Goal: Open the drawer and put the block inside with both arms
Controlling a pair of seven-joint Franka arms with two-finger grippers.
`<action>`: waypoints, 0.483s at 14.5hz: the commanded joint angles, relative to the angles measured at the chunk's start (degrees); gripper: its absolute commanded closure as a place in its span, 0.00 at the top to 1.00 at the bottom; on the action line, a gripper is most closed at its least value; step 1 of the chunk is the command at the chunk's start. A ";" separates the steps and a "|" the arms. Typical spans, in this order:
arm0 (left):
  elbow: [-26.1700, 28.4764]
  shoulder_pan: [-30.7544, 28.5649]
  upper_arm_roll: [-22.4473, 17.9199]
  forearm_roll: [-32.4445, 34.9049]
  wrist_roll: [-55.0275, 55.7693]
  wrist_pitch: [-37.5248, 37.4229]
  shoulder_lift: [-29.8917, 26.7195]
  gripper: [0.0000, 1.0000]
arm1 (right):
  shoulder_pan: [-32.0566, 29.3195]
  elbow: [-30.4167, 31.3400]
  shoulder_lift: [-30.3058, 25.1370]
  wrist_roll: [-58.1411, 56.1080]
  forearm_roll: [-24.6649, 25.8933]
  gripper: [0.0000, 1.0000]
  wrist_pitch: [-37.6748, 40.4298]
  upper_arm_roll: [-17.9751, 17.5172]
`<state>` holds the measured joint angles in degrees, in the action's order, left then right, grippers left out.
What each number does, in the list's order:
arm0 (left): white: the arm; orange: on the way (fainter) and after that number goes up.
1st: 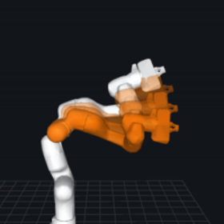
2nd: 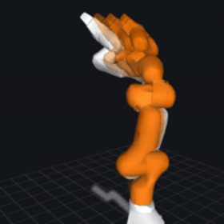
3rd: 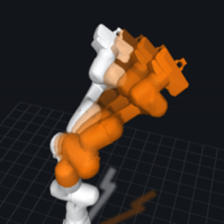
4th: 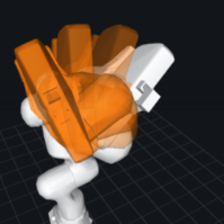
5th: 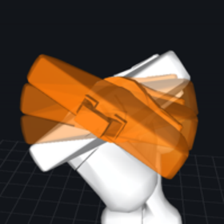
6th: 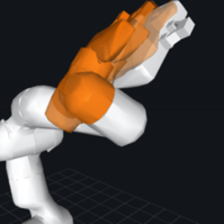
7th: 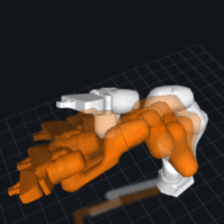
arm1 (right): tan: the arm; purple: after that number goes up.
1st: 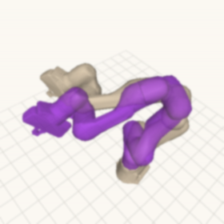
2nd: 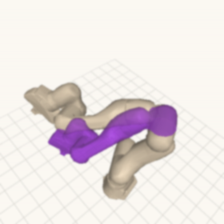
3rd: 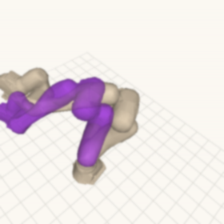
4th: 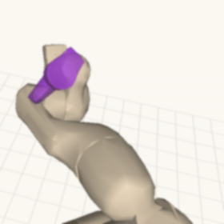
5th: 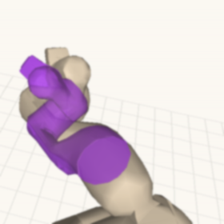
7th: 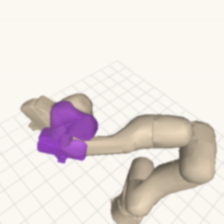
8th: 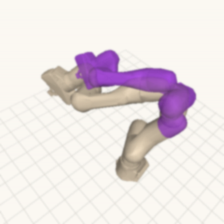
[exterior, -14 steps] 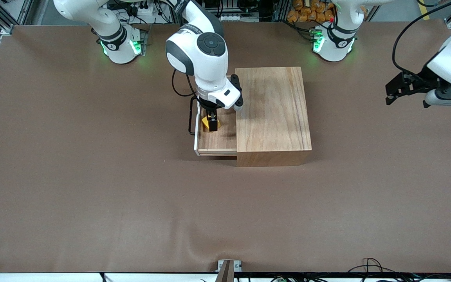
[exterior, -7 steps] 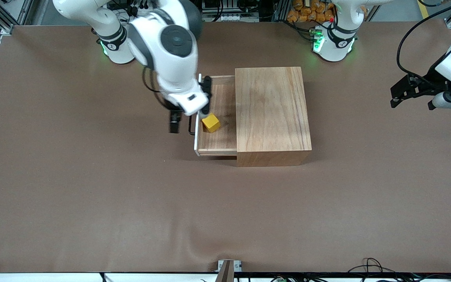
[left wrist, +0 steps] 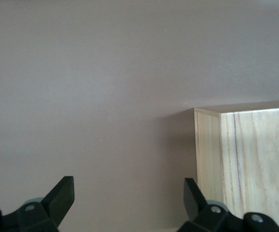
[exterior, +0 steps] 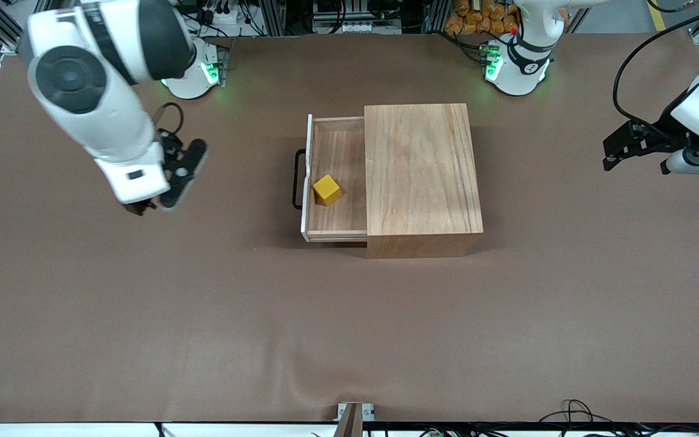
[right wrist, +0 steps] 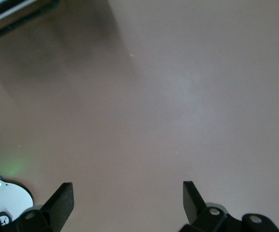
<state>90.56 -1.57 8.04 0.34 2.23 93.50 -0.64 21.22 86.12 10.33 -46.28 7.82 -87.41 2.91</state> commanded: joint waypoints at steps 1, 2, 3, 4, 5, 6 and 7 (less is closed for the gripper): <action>-0.82 -2.73 0.57 -0.17 -3.62 -0.51 0.46 1.00 | -4.95 -0.08 -3.37 2.67 -1.32 1.00 1.80 -1.06; -0.91 -3.17 0.49 -0.17 -4.42 -0.51 0.81 1.00 | -5.92 -0.08 -4.17 5.30 -1.32 1.00 2.41 -0.97; -1.00 -2.92 0.14 -0.08 -4.43 -0.42 0.99 1.00 | -6.28 0.18 -5.39 8.54 -1.32 1.00 3.12 -0.97; -0.56 -2.04 -0.82 0.01 -4.25 -0.51 0.56 1.00 | -6.72 0.27 -6.10 12.40 -1.32 1.00 3.21 -0.97; -0.64 -0.99 -2.31 0.10 -4.34 -0.51 0.47 1.00 | -6.98 0.27 -6.81 17.05 -1.32 1.00 3.39 -0.97; -0.65 -0.55 -3.63 0.10 -4.42 -1.03 0.46 1.00 | -7.24 0.36 -7.42 21.97 -1.41 1.00 4.00 -0.97; -0.65 -0.37 -4.34 0.10 -4.43 -2.51 0.29 1.00 | -8.29 0.36 -7.51 25.85 -1.58 1.00 5.48 -0.97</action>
<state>90.55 -2.99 5.69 0.34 -1.17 93.13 -0.12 15.04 85.68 4.34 -27.89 7.46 -83.60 2.90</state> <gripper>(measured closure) 0.000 0.000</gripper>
